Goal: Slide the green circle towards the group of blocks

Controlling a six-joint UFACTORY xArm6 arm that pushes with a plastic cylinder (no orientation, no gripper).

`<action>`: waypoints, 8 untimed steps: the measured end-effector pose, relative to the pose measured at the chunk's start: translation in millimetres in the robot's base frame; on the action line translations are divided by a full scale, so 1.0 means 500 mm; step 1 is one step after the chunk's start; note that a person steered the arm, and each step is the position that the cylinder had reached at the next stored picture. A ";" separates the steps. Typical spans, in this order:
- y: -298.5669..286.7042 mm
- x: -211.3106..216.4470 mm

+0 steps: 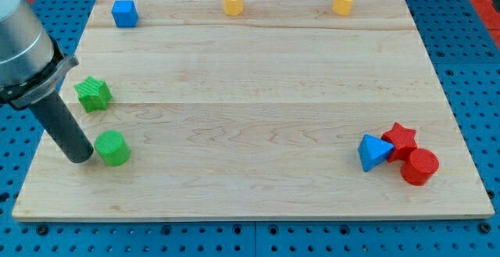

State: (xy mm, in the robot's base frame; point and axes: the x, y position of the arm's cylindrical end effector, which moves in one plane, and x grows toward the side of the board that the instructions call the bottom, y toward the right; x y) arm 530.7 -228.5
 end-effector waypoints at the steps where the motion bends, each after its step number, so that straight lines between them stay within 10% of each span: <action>1: 0.086 -0.001; 8: 0.246 0.012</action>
State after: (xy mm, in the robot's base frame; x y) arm 536.9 -105.5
